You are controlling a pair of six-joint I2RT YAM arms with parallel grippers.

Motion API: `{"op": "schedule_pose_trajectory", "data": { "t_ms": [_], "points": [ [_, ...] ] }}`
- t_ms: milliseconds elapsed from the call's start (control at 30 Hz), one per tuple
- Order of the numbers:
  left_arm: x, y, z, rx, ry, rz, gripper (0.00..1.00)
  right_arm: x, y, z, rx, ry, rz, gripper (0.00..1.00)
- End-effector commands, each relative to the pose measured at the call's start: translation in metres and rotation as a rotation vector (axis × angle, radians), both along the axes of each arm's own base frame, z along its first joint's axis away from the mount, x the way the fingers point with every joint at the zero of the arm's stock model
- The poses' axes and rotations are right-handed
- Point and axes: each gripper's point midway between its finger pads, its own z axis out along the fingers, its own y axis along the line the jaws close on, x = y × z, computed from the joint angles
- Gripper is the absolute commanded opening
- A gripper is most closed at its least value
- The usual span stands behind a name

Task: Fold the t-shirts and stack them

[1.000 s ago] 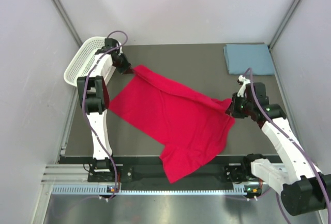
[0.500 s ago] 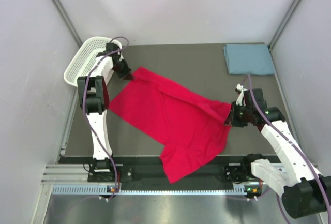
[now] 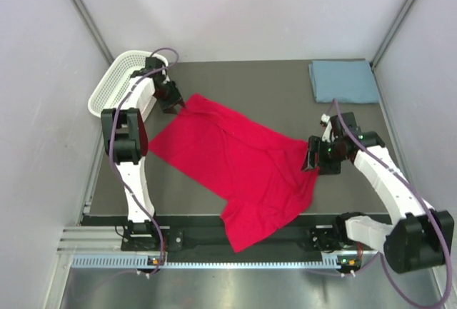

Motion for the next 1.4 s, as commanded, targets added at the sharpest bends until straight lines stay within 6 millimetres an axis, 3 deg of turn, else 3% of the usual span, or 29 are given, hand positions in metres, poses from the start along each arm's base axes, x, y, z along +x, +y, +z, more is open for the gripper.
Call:
{"op": "schedule_pose_trajectory", "data": {
  "t_ms": [0,67,167,200,233,267,300,333,367,467,567,667,767,1000,1033,1100,1167,1267,1300,1367],
  "points": [
    [0.006,-0.014,0.059,0.039,-0.190,-0.049,0.51,0.055,-0.020,0.018,-0.010,-0.116,-0.071,0.61],
    [0.007,-0.023,0.063,0.030,-0.251,-0.089,0.53,0.076,-0.024,0.018,0.026,-0.134,-0.119,0.62],
    [0.029,-0.030,0.065,0.012,-0.325,-0.118,0.54,0.095,-0.037,0.008,0.076,-0.118,-0.219,0.62],
    [0.043,-0.030,0.074,0.021,-0.375,-0.120,0.54,0.100,-0.043,0.006,0.093,-0.117,-0.252,0.62],
    [0.051,-0.029,0.060,0.027,-0.361,-0.120,0.55,0.100,-0.042,-0.003,0.113,-0.089,-0.271,0.62],
    [0.060,-0.026,0.058,0.045,-0.371,-0.116,0.55,0.109,-0.043,-0.004,0.137,-0.105,-0.293,0.62],
    [0.076,-0.025,0.069,0.052,-0.411,-0.112,0.54,0.112,-0.047,-0.008,0.150,-0.099,-0.313,0.62],
    [0.080,-0.024,0.047,0.058,-0.365,-0.116,0.54,0.114,-0.050,-0.019,0.140,-0.070,-0.329,0.62],
    [0.085,-0.024,0.045,0.053,-0.360,-0.101,0.53,0.114,-0.052,-0.023,0.142,-0.053,-0.339,0.62],
    [0.100,-0.035,0.046,-0.069,-0.388,-0.058,0.41,0.124,-0.056,-0.027,0.175,-0.052,-0.371,0.59],
    [0.103,-0.052,0.029,-0.179,-0.347,-0.036,0.31,0.137,-0.066,-0.033,0.158,-0.048,-0.400,0.53],
    [0.101,-0.059,0.013,-0.239,-0.297,0.009,0.28,0.144,-0.070,-0.035,0.178,-0.033,-0.444,0.48],
    [0.095,-0.061,0.002,-0.257,-0.269,0.021,0.26,0.152,-0.073,-0.040,0.188,-0.038,-0.476,0.38],
    [0.085,-0.058,-0.030,-0.276,-0.160,0.086,0.22,0.158,-0.081,-0.053,0.186,-0.023,-0.516,0.33],
    [0.084,-0.058,-0.031,-0.278,-0.152,0.094,0.22,0.158,-0.081,-0.058,0.191,-0.004,-0.512,0.30],
    [0.079,-0.056,-0.040,-0.270,-0.128,0.105,0.22,0.159,-0.084,-0.061,0.187,0.002,-0.516,0.15],
    [0.075,-0.054,-0.046,-0.263,-0.103,0.118,0.22,0.151,-0.092,-0.062,0.172,0.030,-0.532,0.00],
    [0.070,-0.053,-0.052,-0.255,-0.078,0.130,0.22,0.131,-0.125,-0.050,0.110,0.012,-0.625,0.00],
    [0.069,-0.053,-0.052,-0.249,-0.077,0.131,0.21,0.119,-0.130,-0.044,0.091,-0.015,-0.650,0.00],
    [0.069,-0.052,-0.051,-0.244,-0.081,0.131,0.21,0.116,-0.132,-0.041,0.103,-0.052,-0.702,0.00]
  ]
}}
